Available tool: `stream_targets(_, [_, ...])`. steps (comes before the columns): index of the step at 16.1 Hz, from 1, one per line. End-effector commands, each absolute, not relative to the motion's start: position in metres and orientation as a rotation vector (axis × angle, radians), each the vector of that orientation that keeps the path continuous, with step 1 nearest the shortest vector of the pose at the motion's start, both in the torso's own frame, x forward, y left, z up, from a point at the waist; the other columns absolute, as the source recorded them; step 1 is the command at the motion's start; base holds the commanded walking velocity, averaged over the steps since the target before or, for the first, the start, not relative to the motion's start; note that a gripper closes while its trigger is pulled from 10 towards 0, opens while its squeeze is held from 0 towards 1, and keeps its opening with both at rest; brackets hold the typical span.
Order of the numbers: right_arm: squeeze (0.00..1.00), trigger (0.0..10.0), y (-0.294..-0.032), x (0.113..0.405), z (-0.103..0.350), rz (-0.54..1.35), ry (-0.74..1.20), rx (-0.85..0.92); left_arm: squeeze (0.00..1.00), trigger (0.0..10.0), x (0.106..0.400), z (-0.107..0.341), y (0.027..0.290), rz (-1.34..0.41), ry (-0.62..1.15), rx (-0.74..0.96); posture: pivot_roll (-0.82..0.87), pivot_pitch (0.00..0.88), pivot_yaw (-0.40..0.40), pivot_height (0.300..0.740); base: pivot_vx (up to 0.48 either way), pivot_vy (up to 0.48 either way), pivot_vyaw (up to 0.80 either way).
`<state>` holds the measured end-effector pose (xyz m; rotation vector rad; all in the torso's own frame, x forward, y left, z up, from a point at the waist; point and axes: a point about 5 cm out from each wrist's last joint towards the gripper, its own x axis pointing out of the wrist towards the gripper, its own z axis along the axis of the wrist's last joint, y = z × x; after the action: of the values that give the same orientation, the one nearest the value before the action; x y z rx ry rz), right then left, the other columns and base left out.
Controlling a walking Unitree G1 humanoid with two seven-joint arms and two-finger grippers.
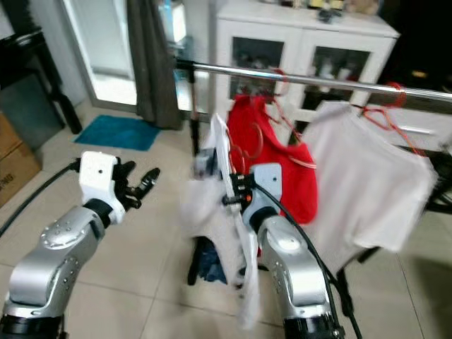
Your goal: Hang hanger
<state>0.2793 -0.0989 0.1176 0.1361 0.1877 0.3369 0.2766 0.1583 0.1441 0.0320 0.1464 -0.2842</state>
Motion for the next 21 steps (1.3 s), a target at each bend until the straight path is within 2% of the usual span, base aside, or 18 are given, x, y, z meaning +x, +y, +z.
stream_targets(1, [0.00,10.0,-0.100,0.283,0.124,0.324,0.162,0.096,0.00,10.0,0.276,0.146,0.163,-0.279,0.139,0.058,-0.10,0.000,-0.020,0.740,0.326,0.000,0.00])
stream_targets(5, [0.00,10.0,-0.109,0.289,0.122,0.270,0.188,-0.010,0.00,10.0,0.275,0.143,0.165,-0.314,0.153,0.108,-0.10,0.000,-0.024,0.740,0.327,0.000,0.00])
stream_targets(13, [0.00,10.0,-0.114,0.294,0.125,0.234,0.196,-0.040,0.00,10.0,0.271,0.138,0.167,-0.390,0.174,0.157,-0.10,0.000,-0.028,0.740,0.326,0.000,0.00])
stream_targets(14, [0.00,10.0,-0.113,0.294,0.125,0.235,0.202,-0.034,0.00,10.0,0.270,0.138,0.167,-0.393,0.174,0.158,-0.10,0.000,-0.030,0.740,0.326,0.000,-0.80])
stream_targets(17, [0.00,10.0,-0.111,0.294,0.125,0.253,0.196,-0.029,0.00,10.0,0.270,0.138,0.167,-0.397,0.173,0.161,-0.10,0.000,-0.031,0.740,0.326,0.000,-0.61])
stream_targets(21, [0.00,10.0,-0.100,0.292,0.130,0.358,0.167,-0.017,0.00,10.0,0.269,0.138,0.168,-0.398,0.173,0.165,-0.09,0.000,-0.030,0.740,0.326,0.000,0.00])
